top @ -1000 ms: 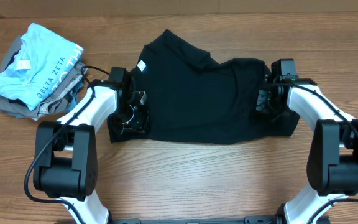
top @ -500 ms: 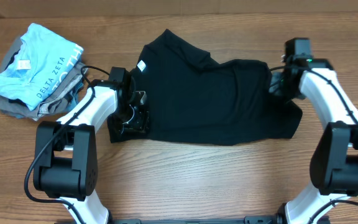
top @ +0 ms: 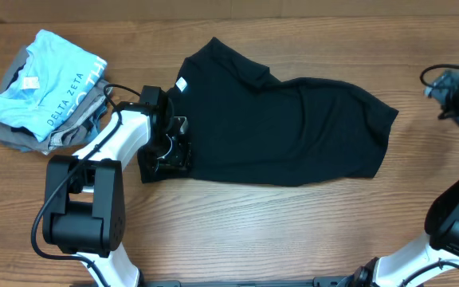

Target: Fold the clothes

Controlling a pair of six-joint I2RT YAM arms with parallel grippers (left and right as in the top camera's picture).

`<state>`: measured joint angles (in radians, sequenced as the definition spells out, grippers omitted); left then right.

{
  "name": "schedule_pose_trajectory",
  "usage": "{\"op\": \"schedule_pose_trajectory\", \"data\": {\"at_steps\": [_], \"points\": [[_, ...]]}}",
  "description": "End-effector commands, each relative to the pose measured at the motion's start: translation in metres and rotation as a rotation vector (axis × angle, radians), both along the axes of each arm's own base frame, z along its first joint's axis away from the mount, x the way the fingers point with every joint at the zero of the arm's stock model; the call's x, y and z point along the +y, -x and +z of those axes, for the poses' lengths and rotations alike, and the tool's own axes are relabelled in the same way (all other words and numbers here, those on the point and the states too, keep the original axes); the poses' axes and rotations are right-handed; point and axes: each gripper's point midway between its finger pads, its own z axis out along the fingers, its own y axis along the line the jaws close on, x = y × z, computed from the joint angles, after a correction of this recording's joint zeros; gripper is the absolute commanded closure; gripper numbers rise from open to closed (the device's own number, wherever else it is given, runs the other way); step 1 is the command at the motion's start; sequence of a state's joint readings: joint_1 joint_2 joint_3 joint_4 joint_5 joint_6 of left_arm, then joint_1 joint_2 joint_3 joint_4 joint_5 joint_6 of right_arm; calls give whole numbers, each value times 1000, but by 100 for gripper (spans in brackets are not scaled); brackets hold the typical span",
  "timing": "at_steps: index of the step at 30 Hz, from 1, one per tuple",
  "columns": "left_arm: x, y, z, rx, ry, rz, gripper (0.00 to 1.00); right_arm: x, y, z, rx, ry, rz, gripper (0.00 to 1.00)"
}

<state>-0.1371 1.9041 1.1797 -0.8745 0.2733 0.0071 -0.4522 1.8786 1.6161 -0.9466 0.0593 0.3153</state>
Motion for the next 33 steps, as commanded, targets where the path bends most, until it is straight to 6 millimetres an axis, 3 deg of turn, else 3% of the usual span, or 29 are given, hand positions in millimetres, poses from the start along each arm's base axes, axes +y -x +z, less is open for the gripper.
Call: {"op": "schedule_pose_trajectory", "data": {"at_steps": [1, 4, 9, 17, 19, 23, 26, 33], "points": [[3, 9, -16, 56, -19, -10, 41, 65, 6, -2, 2, -271, 194, 39], [2, 5, -8, 57, -17, -9, 42, 103, 18, -7, 67, -358, 301, 39], [0, -11, 23, 49, -18, -10, 40, 142, 37, -38, 203, -355, 386, 38], [-3, -46, 91, -35, -17, -17, 36, 185, 70, -109, 295, -378, 470, 34], [-4, -55, 105, -68, -13, -16, 35, 192, 77, -120, 305, -382, 487, 39], [0, -68, 123, -125, -39, -14, 33, 201, 80, -121, 318, -379, 523, 60], [13, -69, 122, -128, -114, -10, 32, 201, 78, -118, 317, -378, 525, 84], [51, -56, 120, -58, -217, 51, 34, 189, 93, -87, 351, -333, 464, 95]]}}
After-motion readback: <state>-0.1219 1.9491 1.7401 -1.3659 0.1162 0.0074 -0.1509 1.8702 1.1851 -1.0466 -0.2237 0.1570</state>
